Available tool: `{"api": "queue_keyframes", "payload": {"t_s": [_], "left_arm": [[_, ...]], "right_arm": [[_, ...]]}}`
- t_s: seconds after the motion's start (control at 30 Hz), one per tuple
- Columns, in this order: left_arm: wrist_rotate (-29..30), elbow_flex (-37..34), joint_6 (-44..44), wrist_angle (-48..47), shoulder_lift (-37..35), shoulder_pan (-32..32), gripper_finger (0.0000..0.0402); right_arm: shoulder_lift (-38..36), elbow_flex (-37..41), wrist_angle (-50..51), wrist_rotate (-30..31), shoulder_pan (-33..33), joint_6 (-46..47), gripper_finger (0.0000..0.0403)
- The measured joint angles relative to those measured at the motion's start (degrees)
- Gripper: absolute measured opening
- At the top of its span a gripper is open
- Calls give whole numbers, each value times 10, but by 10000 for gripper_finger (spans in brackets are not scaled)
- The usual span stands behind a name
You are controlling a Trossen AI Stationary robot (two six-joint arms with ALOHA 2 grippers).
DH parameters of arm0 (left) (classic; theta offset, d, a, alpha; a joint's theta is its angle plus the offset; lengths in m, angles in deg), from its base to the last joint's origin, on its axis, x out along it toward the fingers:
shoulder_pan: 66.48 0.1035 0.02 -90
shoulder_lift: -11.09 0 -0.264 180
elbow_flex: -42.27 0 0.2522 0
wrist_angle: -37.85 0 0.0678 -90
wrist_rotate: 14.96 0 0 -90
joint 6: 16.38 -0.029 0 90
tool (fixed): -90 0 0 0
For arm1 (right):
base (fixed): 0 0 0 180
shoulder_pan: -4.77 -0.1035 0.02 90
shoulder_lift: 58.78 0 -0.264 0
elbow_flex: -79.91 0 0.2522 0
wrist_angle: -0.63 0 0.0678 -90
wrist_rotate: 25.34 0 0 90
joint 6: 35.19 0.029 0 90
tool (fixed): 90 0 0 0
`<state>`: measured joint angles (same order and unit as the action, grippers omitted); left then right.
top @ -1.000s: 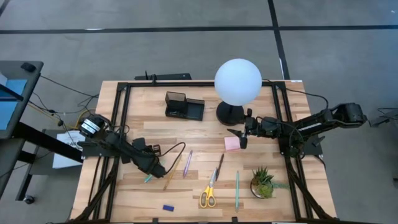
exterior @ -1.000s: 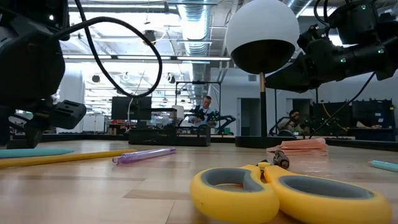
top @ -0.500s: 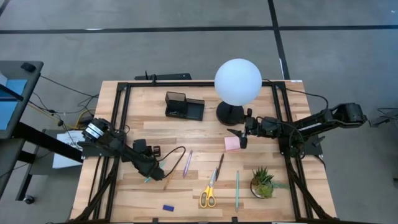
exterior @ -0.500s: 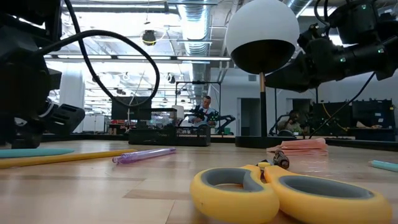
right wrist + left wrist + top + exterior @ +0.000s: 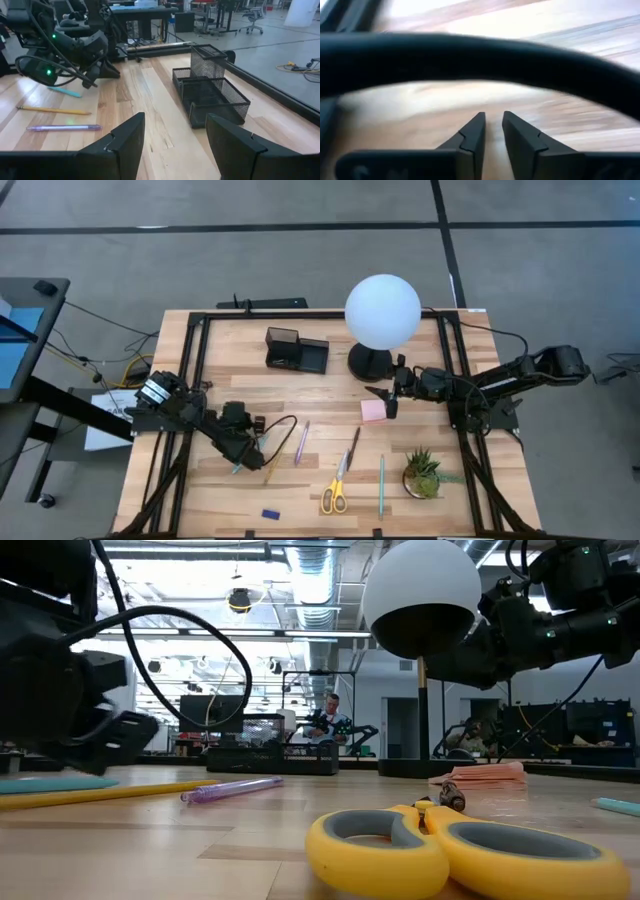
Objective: Pick and place office supplies into organizer
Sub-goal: Put the black binder clip into the black desk organizer
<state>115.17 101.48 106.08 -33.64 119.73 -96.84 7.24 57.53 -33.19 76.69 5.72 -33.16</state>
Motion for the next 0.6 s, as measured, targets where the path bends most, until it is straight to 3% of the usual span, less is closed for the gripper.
{"api": "queue_keyframes", "payload": {"t_s": [0.1, 0.3, 0.5, 0.6], "left_arm": [[62, 0, -43, 31, 0, 11, 33], [127, 19, -21, -27, -10, 61, 2], [23, 28, -64, -155, -82, 128, 22], [0, 20, -119, -183, -145, 166, 41]], "right_arm": [[0, 0, -15, 0, 0, 0, 205], [0, 0, -39, 0, 0, -1, 205], [0, 0, -40, 0, 0, -1, 205], [0, 0, -41, 0, 0, -1, 205]]}}
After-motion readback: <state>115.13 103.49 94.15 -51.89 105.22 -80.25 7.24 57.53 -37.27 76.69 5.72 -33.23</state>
